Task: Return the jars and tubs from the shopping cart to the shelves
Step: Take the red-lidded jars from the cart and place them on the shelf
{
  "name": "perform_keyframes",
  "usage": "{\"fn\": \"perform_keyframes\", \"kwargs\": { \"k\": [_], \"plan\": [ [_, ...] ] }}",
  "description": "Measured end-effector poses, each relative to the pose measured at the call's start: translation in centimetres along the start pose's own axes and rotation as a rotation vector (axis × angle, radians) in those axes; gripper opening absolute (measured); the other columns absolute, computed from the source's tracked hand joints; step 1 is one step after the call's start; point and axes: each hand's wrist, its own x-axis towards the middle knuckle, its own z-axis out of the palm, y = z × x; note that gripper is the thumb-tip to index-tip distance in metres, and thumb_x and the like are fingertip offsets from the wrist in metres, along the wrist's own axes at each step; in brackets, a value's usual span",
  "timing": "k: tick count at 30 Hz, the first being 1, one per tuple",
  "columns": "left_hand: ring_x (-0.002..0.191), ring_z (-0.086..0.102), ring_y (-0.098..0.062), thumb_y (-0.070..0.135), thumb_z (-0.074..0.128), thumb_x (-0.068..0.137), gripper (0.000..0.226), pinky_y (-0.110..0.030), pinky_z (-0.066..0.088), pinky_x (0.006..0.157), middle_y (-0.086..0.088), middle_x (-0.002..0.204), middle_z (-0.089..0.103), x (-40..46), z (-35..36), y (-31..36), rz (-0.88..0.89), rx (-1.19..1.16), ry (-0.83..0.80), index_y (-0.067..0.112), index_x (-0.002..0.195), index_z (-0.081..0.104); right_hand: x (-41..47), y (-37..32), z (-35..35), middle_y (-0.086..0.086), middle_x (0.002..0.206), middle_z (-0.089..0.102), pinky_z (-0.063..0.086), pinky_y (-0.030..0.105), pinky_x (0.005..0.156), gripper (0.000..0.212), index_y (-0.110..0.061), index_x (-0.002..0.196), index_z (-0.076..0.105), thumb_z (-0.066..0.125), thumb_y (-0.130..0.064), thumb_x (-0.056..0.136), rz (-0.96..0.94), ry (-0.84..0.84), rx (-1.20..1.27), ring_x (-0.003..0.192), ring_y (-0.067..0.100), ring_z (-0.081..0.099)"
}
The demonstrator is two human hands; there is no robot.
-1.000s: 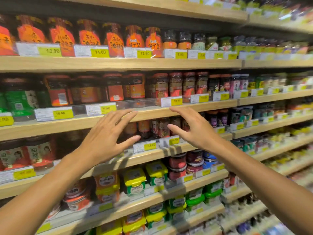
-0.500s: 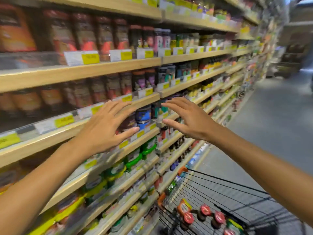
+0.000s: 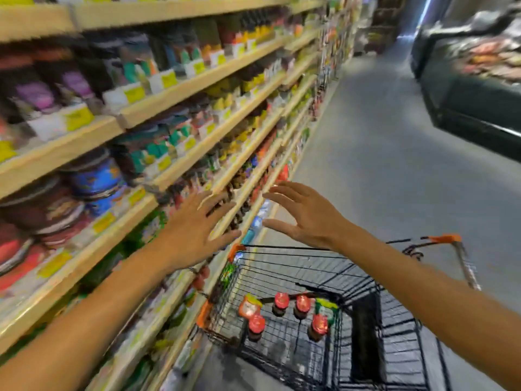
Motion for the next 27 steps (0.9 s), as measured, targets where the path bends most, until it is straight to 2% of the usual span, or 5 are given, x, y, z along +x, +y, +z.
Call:
{"fn": "perform_keyframes", "kwargs": {
  "k": [8, 13, 20, 25, 27],
  "plan": [
    [0.151, 0.014, -0.023, 0.088, 0.004, 0.082, 0.094, -0.045, 0.015, 0.123, 0.005, 0.165, 0.018, 8.3, 12.8, 2.8, 0.013, -0.135, -0.239, 0.033, 0.155, 0.025, -4.0, 9.3, 8.3, 0.005, 0.143, 0.057, 0.022, 0.028, 0.116, 0.07, -0.017, 0.144, 0.053, 0.043, -0.067, 0.096, 0.145, -0.141, 0.099, 0.137, 0.025, 0.046],
    [0.152, 0.009, -0.021, 0.073, 0.033, 0.092, 0.077, -0.042, 0.011, 0.122, 0.006, 0.165, 0.015, 10.3, 18.9, 3.7, 0.009, -0.244, -0.39, 0.032, 0.156, 0.023, -7.8, 12.8, 12.9, -0.002, 0.157, 0.04, 0.017, 0.033, 0.121, 0.076, -0.024, 0.154, 0.037, 0.035, -0.073, 0.095, 0.304, -0.261, 0.171, 0.148, 0.018, 0.028],
    [0.152, 0.011, -0.025, 0.099, 0.0, 0.062, 0.123, -0.044, 0.013, 0.122, 0.0, 0.165, 0.017, 11.2, 27.4, 3.8, 0.033, -0.302, -0.636, 0.025, 0.157, 0.023, -13.5, 14.7, 18.9, 0.003, 0.156, 0.041, 0.022, 0.035, 0.119, 0.079, -0.021, 0.155, 0.035, 0.039, -0.072, 0.095, 0.512, -0.413, 0.246, 0.145, 0.022, 0.033],
    [0.15, 0.016, -0.027, 0.097, 0.01, 0.064, 0.118, -0.043, 0.018, 0.119, -0.003, 0.164, 0.019, 12.3, 32.9, 4.9, 0.115, -0.345, -0.732, 0.025, 0.157, 0.02, -17.1, 15.2, 23.8, 0.005, 0.154, 0.044, 0.031, 0.04, 0.117, 0.083, -0.021, 0.154, 0.034, 0.041, -0.074, 0.091, 0.695, -0.526, 0.312, 0.143, 0.023, 0.037],
    [0.15, 0.016, -0.027, 0.088, 0.029, 0.078, 0.102, -0.041, 0.018, 0.12, -0.004, 0.164, 0.018, 12.7, 35.6, 5.5, 0.129, -0.378, -0.756, 0.026, 0.158, 0.016, -18.6, 15.3, 26.2, 0.005, 0.155, 0.042, 0.032, 0.04, 0.115, 0.083, -0.022, 0.154, 0.032, 0.048, -0.072, 0.09, 0.782, -0.569, 0.351, 0.143, 0.024, 0.036]
  ]
}}
